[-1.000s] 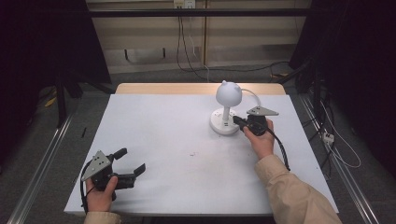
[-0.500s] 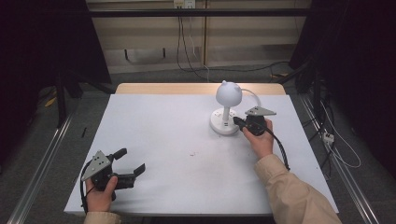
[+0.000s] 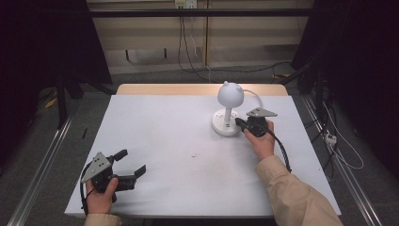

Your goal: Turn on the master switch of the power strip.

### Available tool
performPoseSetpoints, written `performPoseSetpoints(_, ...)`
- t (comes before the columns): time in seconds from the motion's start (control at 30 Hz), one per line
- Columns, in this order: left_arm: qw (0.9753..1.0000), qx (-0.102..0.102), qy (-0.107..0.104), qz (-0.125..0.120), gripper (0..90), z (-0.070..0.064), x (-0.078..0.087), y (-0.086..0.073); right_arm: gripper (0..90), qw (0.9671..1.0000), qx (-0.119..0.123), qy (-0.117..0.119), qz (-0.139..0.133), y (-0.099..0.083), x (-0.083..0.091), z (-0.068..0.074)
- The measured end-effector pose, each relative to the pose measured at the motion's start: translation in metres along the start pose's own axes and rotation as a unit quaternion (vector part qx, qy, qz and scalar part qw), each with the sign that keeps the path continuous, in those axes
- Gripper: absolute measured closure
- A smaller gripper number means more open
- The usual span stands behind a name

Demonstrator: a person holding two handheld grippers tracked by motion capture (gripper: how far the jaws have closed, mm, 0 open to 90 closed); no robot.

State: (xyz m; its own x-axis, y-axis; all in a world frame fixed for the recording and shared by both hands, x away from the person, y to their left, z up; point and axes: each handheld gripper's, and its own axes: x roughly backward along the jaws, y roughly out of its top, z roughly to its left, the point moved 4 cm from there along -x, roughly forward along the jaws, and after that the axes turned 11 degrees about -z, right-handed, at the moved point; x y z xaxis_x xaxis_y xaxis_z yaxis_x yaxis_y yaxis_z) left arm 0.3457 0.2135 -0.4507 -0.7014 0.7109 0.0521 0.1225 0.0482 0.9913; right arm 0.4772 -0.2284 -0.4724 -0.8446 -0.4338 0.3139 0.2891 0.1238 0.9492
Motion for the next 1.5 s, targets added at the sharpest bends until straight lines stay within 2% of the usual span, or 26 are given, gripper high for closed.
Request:
performPoseSetpoints(0.57, 1.0000, 0.002, 0.000, -0.001, 4.2, -0.0013, -0.0006, 0.0000, 90.0, 0.9999, 0.013, 0.004, 0.005, -0.0022, -0.0026, 0.0001)
performPoseSetpoints(1.07, 1.0000, -0.001, -0.002, 0.001, 4.2, -0.0019, -0.0006, -0.0003, 90.0, 1.0000, 0.007, 0.006, 0.004, -0.0037, -0.0035, -0.0006)
performPoseSetpoints(1.27, 1.0000, 0.000, 0.003, -0.002, 4.1, -0.0016, 0.0001, 0.0003, 90.0, 1.0000, 0.004, 0.007, 0.004, -0.0039, -0.0035, -0.0009)
performPoseSetpoints(1.5, 1.0000, -0.001, -0.002, 0.001, 4.2, -0.0022, -0.0006, -0.0003, 90.0, 1.0000, 0.003, 0.008, 0.003, -0.0042, -0.0036, -0.0010)
